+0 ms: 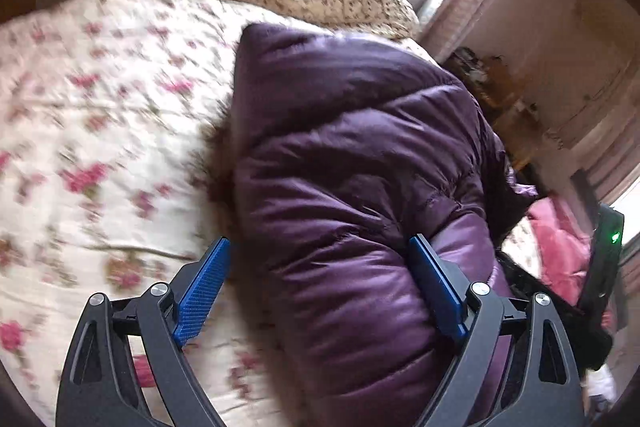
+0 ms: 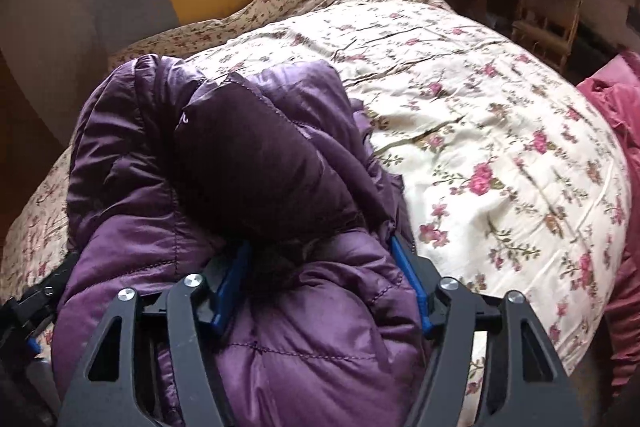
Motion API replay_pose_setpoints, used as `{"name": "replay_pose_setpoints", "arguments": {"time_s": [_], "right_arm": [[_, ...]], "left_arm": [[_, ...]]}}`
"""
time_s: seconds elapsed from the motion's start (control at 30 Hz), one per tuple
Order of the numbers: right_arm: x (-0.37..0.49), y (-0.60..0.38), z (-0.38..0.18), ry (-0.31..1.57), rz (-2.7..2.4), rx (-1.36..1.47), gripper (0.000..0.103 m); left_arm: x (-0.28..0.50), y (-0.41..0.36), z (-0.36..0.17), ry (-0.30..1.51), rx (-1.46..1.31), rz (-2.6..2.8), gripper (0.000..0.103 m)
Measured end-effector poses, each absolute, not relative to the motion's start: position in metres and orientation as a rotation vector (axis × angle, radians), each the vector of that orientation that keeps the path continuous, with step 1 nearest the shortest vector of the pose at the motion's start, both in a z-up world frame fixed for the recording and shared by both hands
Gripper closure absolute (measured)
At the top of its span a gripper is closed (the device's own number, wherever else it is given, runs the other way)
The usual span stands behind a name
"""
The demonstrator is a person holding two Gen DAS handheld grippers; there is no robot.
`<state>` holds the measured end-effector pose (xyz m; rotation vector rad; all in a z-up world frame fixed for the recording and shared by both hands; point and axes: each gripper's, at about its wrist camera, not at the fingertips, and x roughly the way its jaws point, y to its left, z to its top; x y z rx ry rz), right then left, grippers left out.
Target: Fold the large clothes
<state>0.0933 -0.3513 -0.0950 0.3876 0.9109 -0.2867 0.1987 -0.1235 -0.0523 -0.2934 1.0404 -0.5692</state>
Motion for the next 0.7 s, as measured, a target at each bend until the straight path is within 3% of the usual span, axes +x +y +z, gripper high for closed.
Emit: {"name": "replay_pose_setpoints", "arguments": {"time_s": [0.13,0.3,0.37,0.7], "right_arm": [[0.093,-0.352,-0.097,0.902,-0.230,0.411,0.053],[0.090,-0.338,-0.089,0.874,-0.198,0.381,0.073],[0.091,-0.329,-0.083,0.864,-0.187,0.361,0.077],[0.130,-0.239,-0.063,0.849,-0.025,0.260,0.081]], "left_arm": [[0.203,-0.134,-0.059,1.068,-0.340,-0.633,0.016],[0.199,-0.134,-0.042,1.022,-0.317,-0.683,0.047],[0.198,-0.129,-0.034,1.009,-0.319,-0.698,0.053],[0.196,-0.046,0.000,0.892,-0.324,-0.592,0.055]]}}
